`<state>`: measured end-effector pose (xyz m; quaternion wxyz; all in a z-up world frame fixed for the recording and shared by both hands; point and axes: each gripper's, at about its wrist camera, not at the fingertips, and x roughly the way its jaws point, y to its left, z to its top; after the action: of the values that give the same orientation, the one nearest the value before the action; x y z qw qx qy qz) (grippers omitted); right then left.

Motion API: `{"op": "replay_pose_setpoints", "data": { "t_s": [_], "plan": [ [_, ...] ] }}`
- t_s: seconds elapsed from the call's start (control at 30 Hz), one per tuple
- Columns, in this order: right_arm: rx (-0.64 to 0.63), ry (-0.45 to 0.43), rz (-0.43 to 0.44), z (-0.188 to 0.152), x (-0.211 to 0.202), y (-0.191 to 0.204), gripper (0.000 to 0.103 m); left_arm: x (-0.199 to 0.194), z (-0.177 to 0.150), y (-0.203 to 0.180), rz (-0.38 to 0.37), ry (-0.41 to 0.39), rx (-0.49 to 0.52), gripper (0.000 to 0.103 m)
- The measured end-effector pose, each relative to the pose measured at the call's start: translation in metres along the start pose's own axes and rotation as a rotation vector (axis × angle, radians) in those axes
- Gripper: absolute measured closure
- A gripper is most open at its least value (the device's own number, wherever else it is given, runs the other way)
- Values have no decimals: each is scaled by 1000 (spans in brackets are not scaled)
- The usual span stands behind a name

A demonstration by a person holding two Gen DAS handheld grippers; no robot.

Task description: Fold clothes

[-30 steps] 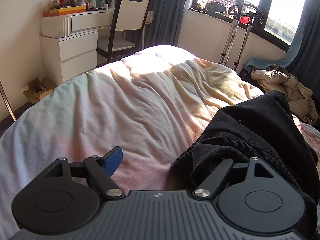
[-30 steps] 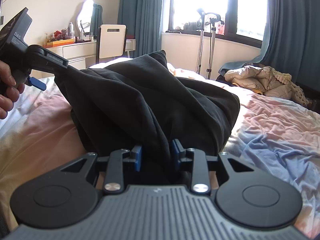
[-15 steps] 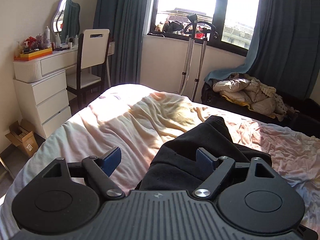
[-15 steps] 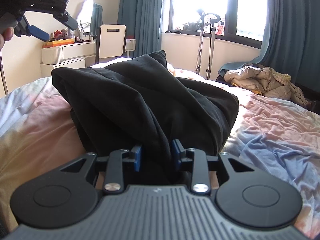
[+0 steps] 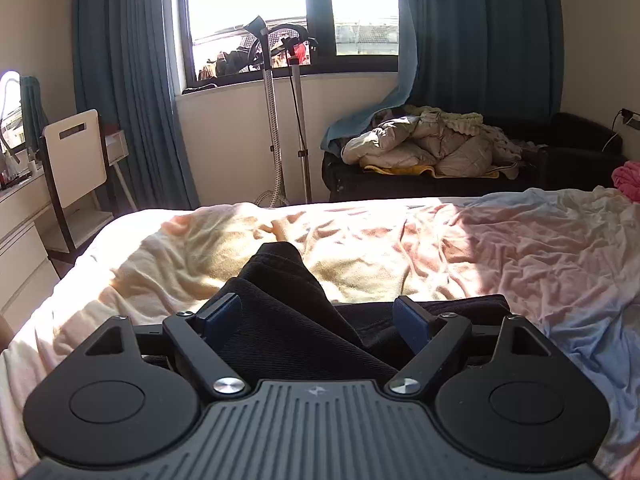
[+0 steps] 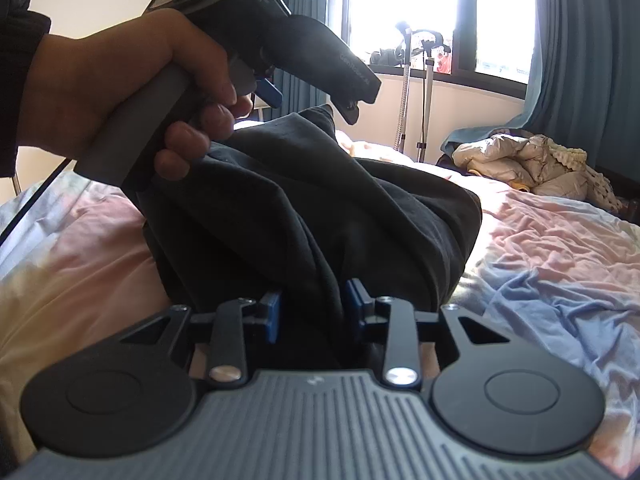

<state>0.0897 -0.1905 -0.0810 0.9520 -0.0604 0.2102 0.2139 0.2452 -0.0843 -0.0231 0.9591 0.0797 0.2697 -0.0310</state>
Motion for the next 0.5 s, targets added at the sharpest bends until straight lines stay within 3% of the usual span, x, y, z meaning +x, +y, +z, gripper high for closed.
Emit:
{"op": "replay_pose_setpoints", "data": {
  "t_s": [0.17, 0.5],
  "plan": [
    [-9, 0, 1, 0, 0, 2, 65, 20, -28, 9, 15, 129, 12, 18],
    [-32, 1, 0, -1, 0, 5, 60, 19, -32, 30, -41, 185, -21, 17]
  ]
}}
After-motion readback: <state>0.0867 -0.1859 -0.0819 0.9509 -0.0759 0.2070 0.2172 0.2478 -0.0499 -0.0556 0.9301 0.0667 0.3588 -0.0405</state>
